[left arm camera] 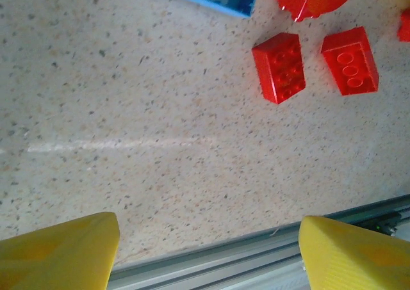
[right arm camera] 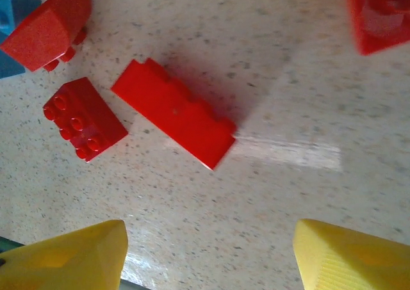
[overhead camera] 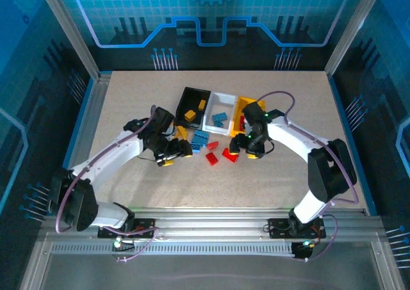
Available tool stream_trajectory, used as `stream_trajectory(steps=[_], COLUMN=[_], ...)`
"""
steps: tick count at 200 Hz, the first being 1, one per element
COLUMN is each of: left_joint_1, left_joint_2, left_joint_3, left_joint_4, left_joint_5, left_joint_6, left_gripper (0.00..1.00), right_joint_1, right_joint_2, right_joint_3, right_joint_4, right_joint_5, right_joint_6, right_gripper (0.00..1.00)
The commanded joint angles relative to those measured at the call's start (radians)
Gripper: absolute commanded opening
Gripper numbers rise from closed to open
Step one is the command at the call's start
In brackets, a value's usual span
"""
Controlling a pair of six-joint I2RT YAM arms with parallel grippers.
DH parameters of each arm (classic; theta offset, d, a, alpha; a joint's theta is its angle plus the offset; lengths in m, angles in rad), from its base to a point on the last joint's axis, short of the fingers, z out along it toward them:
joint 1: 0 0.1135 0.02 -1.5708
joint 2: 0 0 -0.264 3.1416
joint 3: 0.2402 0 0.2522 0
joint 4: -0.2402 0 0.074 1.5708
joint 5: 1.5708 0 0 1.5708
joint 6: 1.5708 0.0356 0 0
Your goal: Sort the legos into containers by color
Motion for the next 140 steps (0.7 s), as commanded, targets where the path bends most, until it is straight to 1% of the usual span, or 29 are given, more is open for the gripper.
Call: stream_trajectory(steps=[1,29,45,65,112,140], left_joint_1=[0.001,0.007,0.014,0.019,0.026,0.026], left_joint_2=[-0.067,-0.102,-0.112,-0.118,-0.115,-0.12], left_joint_3=[-0.032,-0.041,-0.041,-0.044,-0.051,-0.055], left_joint_4=[0.0,-0.025,-0.039,-0.05,-0.041,-0.042], left_joint_5=[-0.028,-0.039,-0.04,-0.04,-0.029,-0.028], left_joint_6=[-0.015,-0.011,-0.003,0.003,0.001,-0.002], left_gripper=[0.76,0.77,0.78,0.78,0.79,0.8], right_joint_1=[0.036,0.048,0.049,0.054,0.083,0.102], right_joint_2=[0.066,0.141,0.159,0.174,0.236,0.282], right_joint_3=[0.065,0.109,0.12,0.128,0.165,0.226], right_joint_4=[0.012,0.005,-0.003,0.001,0.011,-0.035], right_joint_5=[-0.008,0.027,0.057,0.064,0.054,0.13], right_joint_6=[0.039,0.073,0.093,0.108,0.058,-0.042], right_gripper=[0.74,0.81,0.85,0.88,0.86,0.83])
